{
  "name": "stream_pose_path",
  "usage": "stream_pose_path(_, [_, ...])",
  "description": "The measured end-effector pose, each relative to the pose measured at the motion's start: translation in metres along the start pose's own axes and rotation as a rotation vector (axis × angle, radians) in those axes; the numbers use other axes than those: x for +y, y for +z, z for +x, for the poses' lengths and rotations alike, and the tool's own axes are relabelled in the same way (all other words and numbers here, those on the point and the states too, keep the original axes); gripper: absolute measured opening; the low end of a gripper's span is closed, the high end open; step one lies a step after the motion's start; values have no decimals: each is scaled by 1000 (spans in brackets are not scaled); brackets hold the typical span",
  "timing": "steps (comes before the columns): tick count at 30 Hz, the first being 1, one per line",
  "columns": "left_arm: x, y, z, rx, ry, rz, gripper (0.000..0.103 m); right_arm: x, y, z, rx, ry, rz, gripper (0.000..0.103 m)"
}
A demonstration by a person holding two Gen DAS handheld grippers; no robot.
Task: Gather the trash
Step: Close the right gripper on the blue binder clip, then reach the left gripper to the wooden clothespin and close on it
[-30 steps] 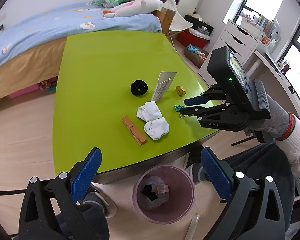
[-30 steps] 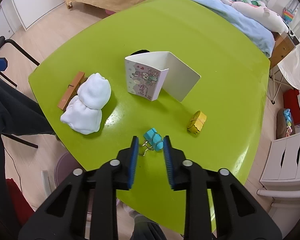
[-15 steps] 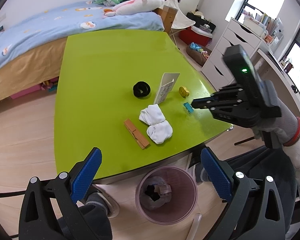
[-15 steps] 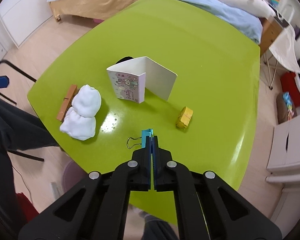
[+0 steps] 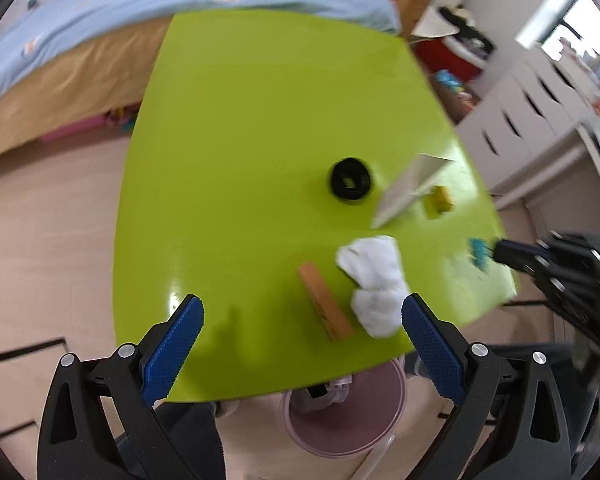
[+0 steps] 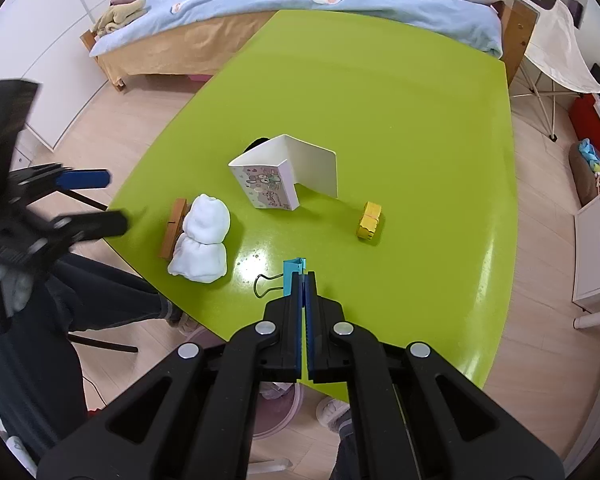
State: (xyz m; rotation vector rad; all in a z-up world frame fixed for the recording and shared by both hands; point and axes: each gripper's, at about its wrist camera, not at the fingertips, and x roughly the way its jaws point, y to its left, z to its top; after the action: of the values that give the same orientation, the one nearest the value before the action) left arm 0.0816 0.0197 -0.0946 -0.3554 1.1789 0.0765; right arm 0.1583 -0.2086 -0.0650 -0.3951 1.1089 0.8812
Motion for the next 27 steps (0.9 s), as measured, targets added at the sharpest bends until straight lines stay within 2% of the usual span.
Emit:
stream_pose_path(6, [6, 7, 30, 84, 62, -55, 95, -4, -4, -2, -2, 2, 7, 1])
stream_pose_path(11, [3, 10, 41, 102, 84, -75, 93, -6, -6, -3, -8, 2, 8, 1])
stream_pose_path(13, [1, 8, 46, 114, 104, -73, 82, -7, -7, -3, -6, 2, 9, 1])
stream_pose_path(15, [0, 8, 47, 111, 130, -70, 81, -7, -8, -2, -7, 2, 9, 1])
stream_pose_path(19, [-4, 6, 45, 104, 167, -62, 66, -7, -8, -3, -9, 4, 10, 1])
stream_pose_path(26, [-18, 1, 43, 103, 196, 2, 55, -4, -9, -4, -14, 2, 0, 1])
stream_pose_path(27, [-20, 1, 43, 101, 196, 12, 51, -3, -9, -5, -15, 2, -1, 1])
